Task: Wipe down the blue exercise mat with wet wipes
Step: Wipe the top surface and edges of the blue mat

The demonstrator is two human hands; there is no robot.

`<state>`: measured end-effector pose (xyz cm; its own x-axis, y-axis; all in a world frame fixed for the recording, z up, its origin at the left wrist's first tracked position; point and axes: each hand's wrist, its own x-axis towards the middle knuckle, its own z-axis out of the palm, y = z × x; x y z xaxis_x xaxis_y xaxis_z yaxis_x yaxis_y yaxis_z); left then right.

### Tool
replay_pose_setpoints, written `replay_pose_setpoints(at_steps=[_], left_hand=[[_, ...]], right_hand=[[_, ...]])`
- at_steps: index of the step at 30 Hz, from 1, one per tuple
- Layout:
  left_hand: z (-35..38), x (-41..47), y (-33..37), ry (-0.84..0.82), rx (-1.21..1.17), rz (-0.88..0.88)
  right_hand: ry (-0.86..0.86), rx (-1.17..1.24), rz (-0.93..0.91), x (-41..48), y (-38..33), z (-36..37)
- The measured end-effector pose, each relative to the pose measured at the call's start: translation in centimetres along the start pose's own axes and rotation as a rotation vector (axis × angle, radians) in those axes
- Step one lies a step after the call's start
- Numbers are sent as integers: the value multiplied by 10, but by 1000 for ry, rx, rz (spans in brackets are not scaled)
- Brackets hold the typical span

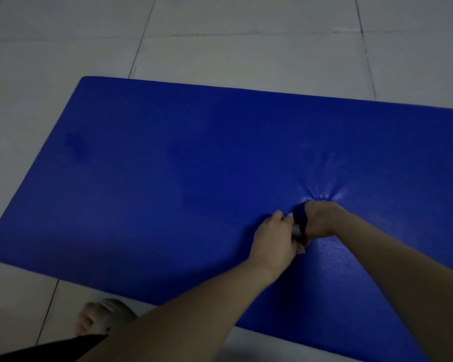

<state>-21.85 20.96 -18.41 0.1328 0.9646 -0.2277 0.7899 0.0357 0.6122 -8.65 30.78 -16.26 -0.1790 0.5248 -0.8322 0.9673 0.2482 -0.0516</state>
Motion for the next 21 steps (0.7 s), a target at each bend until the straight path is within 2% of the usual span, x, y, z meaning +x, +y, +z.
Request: replay_pose_setpoints(at_steps=[3, 7, 16, 21], left_hand=[[-13, 5, -10, -22, 168, 75], [-43, -3, -49, -8, 236, 99], [-123, -28, -156, 186, 309, -302], [-108, -36, -140, 243, 284, -331]], right_hand=[[21, 15, 50, -2, -1, 0], [39, 22, 70, -4, 0, 0], [53, 33, 67, -2, 3, 2], [39, 48, 73, -7, 0, -1]])
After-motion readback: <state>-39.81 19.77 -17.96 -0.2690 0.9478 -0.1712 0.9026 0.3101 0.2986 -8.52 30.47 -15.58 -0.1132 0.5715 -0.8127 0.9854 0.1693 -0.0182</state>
